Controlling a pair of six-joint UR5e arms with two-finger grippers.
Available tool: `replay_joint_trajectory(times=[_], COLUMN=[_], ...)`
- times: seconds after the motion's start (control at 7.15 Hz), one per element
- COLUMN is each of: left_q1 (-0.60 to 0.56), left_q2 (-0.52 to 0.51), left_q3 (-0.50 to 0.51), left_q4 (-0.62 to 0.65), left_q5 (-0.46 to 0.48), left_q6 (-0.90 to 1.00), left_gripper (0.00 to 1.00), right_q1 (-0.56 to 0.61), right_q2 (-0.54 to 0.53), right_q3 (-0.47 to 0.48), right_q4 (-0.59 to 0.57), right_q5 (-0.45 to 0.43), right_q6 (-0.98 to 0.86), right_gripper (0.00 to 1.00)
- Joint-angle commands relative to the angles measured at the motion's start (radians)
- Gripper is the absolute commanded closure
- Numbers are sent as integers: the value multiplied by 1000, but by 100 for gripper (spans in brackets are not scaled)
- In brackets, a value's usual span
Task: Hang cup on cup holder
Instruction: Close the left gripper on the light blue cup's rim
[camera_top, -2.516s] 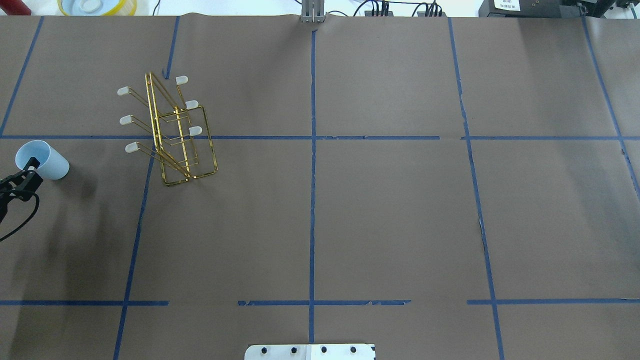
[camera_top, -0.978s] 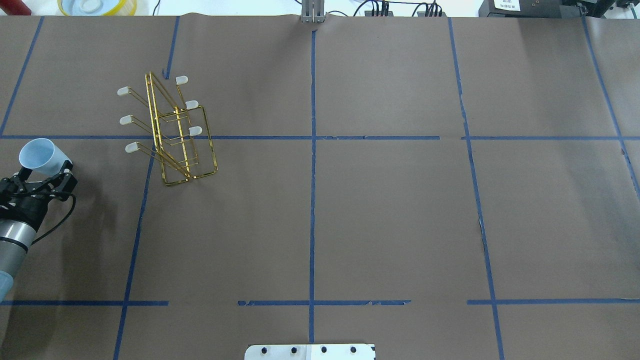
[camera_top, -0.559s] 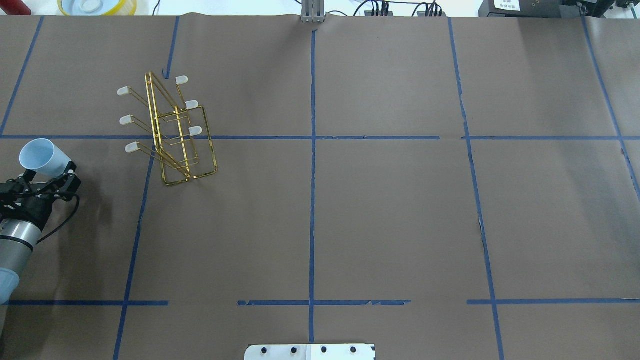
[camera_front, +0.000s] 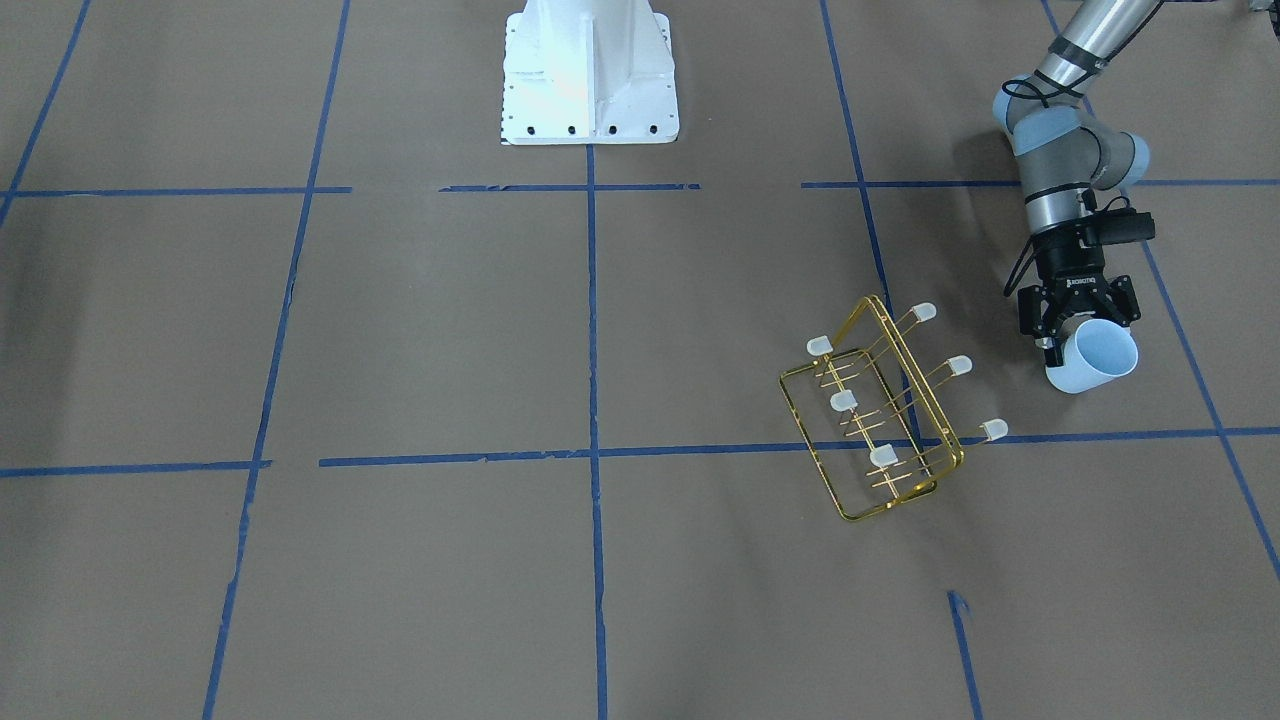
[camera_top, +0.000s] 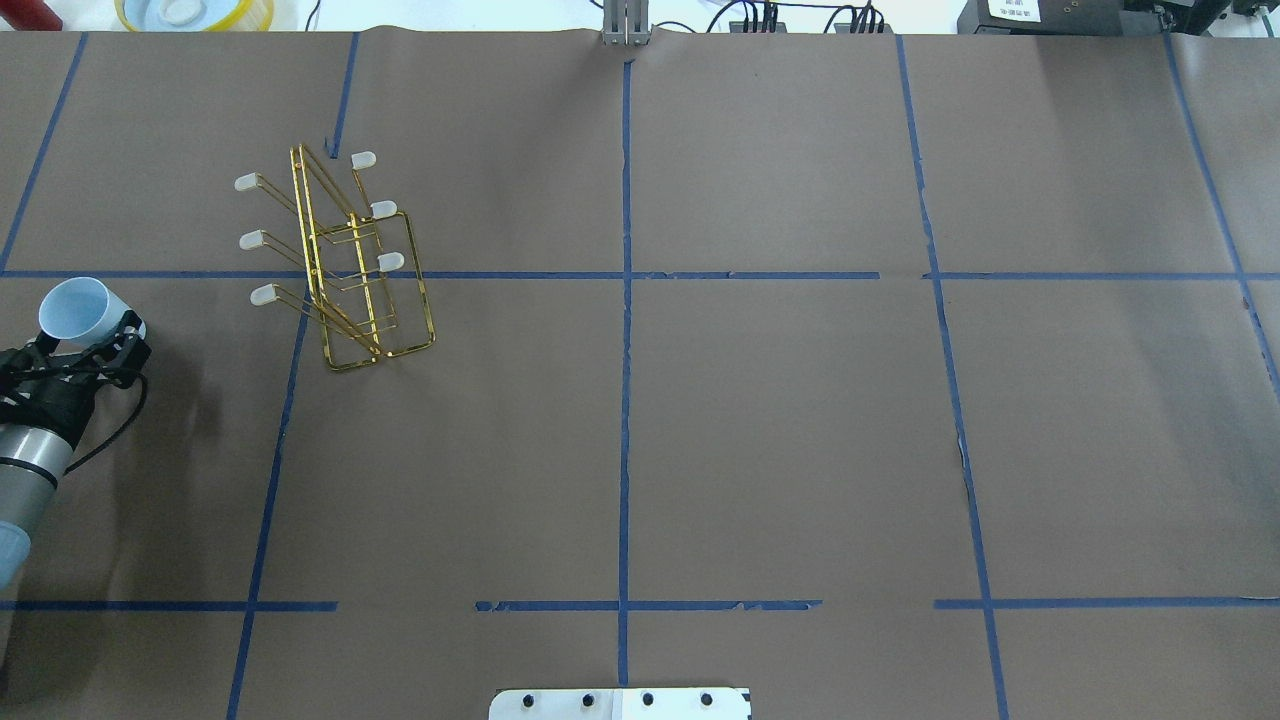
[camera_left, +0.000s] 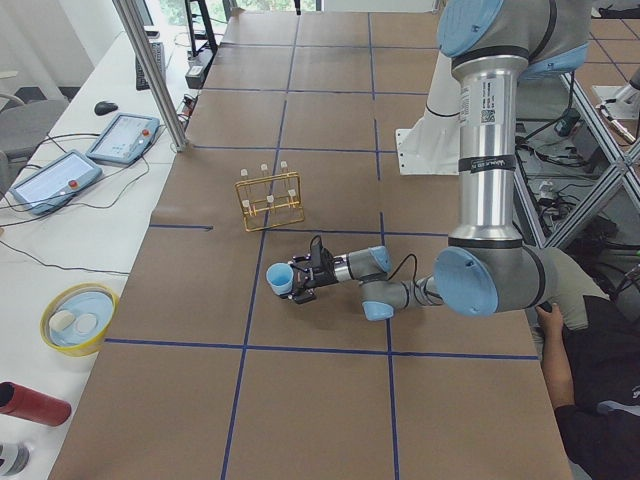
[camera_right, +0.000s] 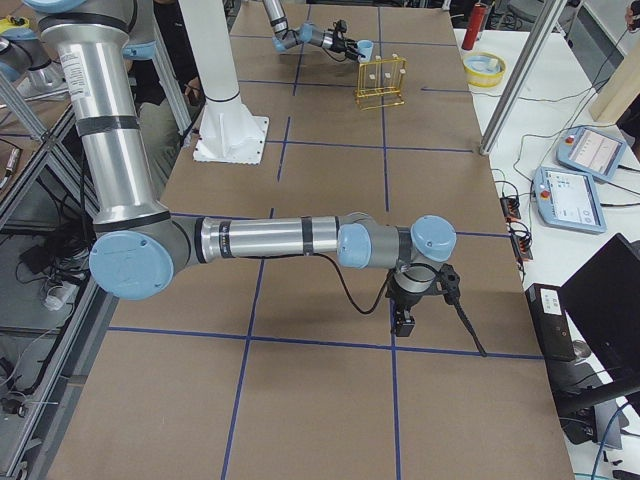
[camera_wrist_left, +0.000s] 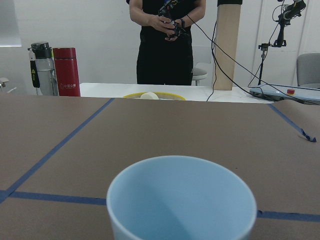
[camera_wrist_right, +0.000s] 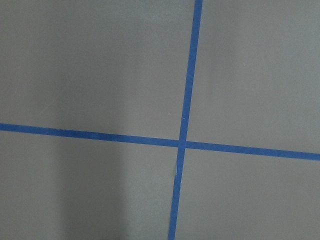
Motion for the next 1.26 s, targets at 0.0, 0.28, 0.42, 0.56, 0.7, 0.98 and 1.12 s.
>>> replay_joint_trajectory(times=[0.0, 0.28, 0.42, 0.56, 0.7, 0.98, 1.12], left_q1=[-12, -21, -21, -21, -21, -21, -23], left_q2=[-31, -37, -39, -39, -42, -40, -33], left_q3=[37, 45, 50, 50, 50, 42, -3], left_q4=[4, 7, 7, 8, 7, 8, 22], left_q5=[-5, -6, -6, -14, -17, -17, -17], left_q6=[-1, -1, -1, -1, -1, 7, 13], left_gripper=[0, 0, 2, 26, 51, 70, 71], right_q1=[0, 0, 0, 0, 0, 0, 0], right_q2=[0, 0, 0, 0, 0, 0, 0], right_q3=[0, 0, 0, 0, 0, 0, 0], right_q4=[0, 0, 0, 0, 0, 0, 0], right_q5=[0, 0, 0, 0, 0, 0, 0], right_q6=[0, 0, 0, 0, 0, 0, 0], right_gripper=[0, 0, 0, 0, 0, 0, 0])
